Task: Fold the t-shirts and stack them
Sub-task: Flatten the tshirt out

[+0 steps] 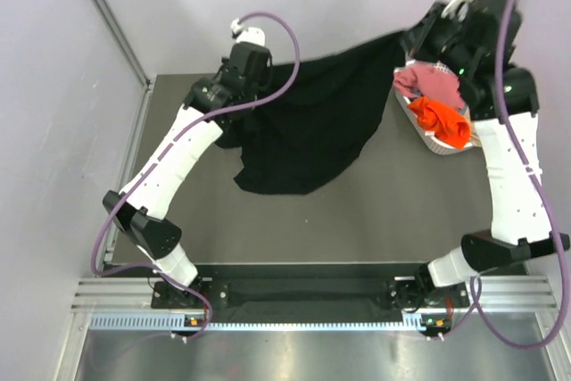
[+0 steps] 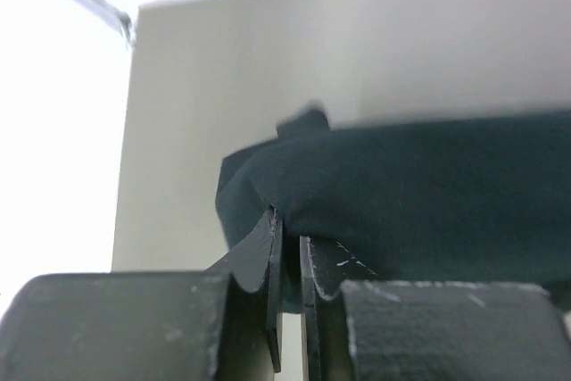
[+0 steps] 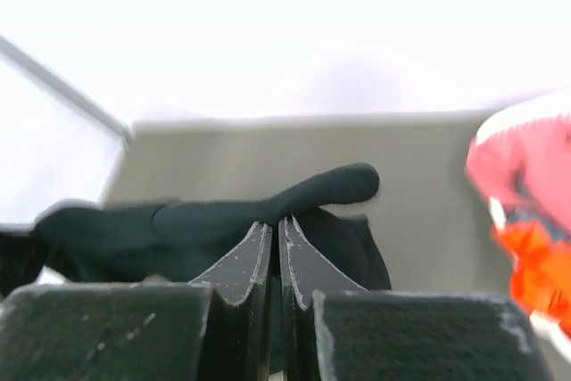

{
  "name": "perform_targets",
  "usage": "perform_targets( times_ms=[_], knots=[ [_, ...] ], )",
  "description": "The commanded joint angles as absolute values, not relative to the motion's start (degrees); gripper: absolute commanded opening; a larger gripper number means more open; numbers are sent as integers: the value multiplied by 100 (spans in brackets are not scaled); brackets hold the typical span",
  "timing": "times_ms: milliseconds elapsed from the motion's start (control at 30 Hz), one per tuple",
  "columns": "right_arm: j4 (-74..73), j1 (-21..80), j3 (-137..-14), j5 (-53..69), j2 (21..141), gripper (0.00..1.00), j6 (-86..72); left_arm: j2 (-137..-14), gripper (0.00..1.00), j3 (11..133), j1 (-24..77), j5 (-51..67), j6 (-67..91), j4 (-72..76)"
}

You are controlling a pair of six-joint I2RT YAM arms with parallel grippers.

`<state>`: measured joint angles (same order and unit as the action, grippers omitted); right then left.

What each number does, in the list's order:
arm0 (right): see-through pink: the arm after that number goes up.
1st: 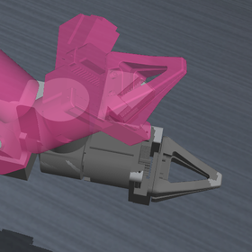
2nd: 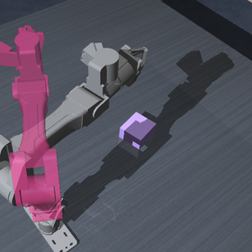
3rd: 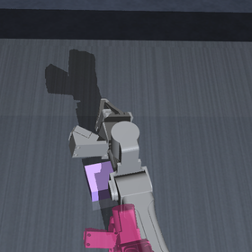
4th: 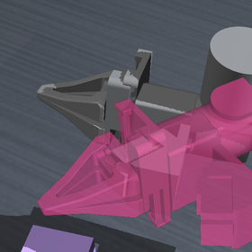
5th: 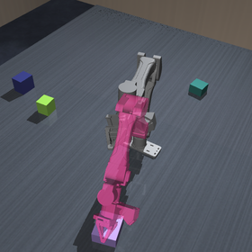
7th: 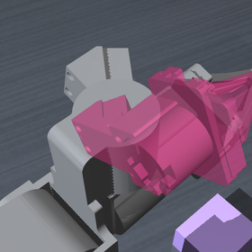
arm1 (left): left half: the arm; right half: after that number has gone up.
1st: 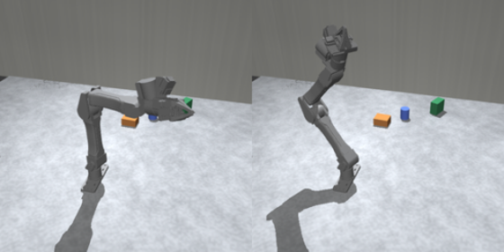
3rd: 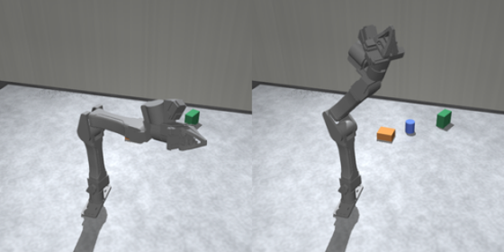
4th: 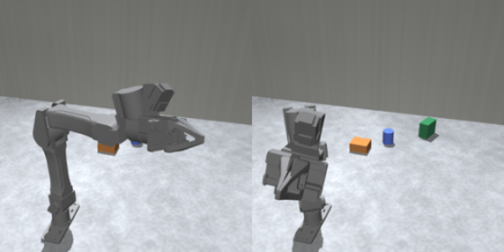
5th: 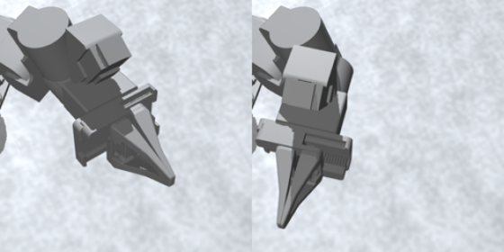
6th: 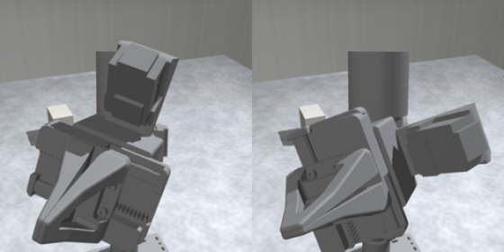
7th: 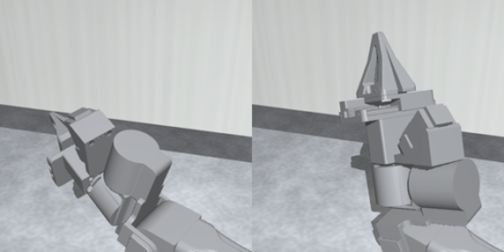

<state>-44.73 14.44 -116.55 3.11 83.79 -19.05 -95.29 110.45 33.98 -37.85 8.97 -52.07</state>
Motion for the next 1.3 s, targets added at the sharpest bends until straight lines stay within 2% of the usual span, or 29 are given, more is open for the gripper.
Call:
perform_targets(
  times_ms=[0,133,267,433,467,600,733,867,967,1000,1067,1100,1133,1233,1267],
  knots=[
    [-3876,1117,-12932,562,8883,0,-2056,-9509,0,11881,3340,-4201,520,-4081],
    [-3640,923,-13622,983,9176,0,-2337,-9860,0,12480,3191,-4289,430,-3657],
    [-3639,905,-13300,1019,8764,0,-2364,-9826,0,12421,2980,-3500,650,-3665],
    [-3778,914,-11455,1325,7446,0,-2312,-9083,0,11341,2980,-3392,729,-3762],
    [-3979,914,-11209,1466,7288,0,-2320,-8836,0,10642,2979,-3523,825,-3692],
    [-4471,1045,-9471,2336,6340,0,-2215,-7414,0,9099,2979,-4059,1946,-4259],
    [-5482,1396,-8387,2750,5591,0,-2074,-6348,0,7826,2979,-3876,3302,-5254],
    [-6116,1485,-6965,3058,4774,0,-2521,-5433,0,7111,2988,-3349,3998,-5572],
    [-6353,1503,-6698,3269,4867,1,-2323,-5054,2,6987,2979,-3095,3824,-5493],
    [-6450,1494,-6741,3226,4991,3,-2181,-5036,18,6996,2979,-3094,3788,-5502],
    [-6233,1494,-6759,3068,5333,31,-1899,-5080,43,7101,2979,-3190,3814,-5642],
    [-6101,1494,-6811,2946,5465,42,-1838,-5141,50,7136,2979,-3243,3814,-5669],
    [-5952,1485,-6864,2614,5597,61,-1767,-5176,57,7232,2988,-3304,3832,-5739],
    [-4863,1477,-6795,2373,6028,75,-2037,-5291,61,7382,2979,-3375,3727,-5722],
    [-4086,1494,-6542,2556,6186,77,-2196,-5308,61,7426,2988,-3349,3666,-5713]
  ],
)
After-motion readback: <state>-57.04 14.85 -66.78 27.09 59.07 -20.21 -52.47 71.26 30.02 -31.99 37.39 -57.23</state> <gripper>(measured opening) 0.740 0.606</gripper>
